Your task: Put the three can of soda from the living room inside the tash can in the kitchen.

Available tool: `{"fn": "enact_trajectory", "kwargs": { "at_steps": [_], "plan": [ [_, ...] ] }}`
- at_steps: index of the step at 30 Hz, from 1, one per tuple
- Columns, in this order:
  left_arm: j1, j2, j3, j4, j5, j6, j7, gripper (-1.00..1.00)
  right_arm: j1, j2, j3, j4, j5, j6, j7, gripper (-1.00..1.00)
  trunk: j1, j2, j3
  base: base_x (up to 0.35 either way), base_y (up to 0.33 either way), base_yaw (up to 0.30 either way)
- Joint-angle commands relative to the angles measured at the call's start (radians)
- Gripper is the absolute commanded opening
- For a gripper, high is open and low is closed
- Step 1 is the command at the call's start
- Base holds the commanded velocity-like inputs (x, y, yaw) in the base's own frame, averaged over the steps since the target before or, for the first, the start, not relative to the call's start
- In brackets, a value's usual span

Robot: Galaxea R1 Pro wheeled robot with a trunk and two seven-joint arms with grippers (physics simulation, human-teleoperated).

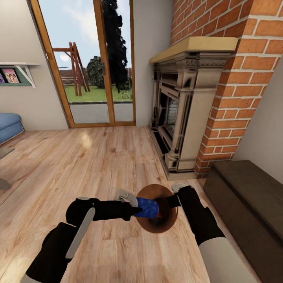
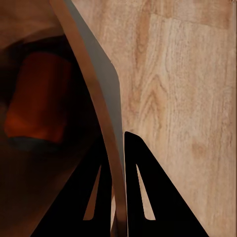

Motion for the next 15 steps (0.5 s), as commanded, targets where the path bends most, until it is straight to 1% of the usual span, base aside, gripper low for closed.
{"fn": "enact_trajectory", "kwargs": {
  "at_steps": [1,3,5,7,9,11,15],
  "plan": [
    [0.0,-0.005,-0.013,0.009,0.0,0.0,0.017,-1.0,0.0,0.001,0.0,-0.001,-0.014,0.001,0.006,-1.0,0.0,0.0,0.0,0.0,0.0,0.0],
    [0.0,-0.014,-0.03,0.026,-0.002,0.0,0.028,-1.0,0.0,0.008,0.001,-0.001,-0.014,0.001,0.006,-1.0,0.0,0.0,0.0,0.0,0.0,0.0],
    [0.0,-0.017,-0.034,0.034,-0.003,-0.001,0.032,-1.0,0.0,0.011,0.001,-0.002,-0.014,0.001,0.006,-1.0,0.0,0.0,0.0,0.0,0.0,0.0],
    [0.0,-0.02,-0.039,0.052,-0.004,-0.016,0.051,-1.0,0.0,0.014,0.001,-0.004,-0.014,0.001,0.006,-1.0,0.0,0.0,0.0,0.0,0.0,0.0],
    [0.0,-0.023,-0.051,0.076,-0.003,-0.04,0.086,-1.0,0.0,0.017,0.001,-0.006,-0.013,0.001,0.006,-1.0,0.0,0.0,0.0,0.0,0.0,0.0],
    [-0.001,-0.024,-0.068,0.095,-0.003,-0.06,0.105,-1.0,0.0,0.021,0.001,-0.007,-0.013,0.001,0.006,-1.0,0.0,0.0,0.0,0.0,0.0,0.0],
    [-0.001,-0.027,-0.084,0.113,-0.004,-0.079,0.129,-1.0,0.0,0.025,0.005,-0.007,-0.013,0.001,0.006,-1.0,0.0,0.0,0.0,0.0,0.0,0.0]
  ]
}}
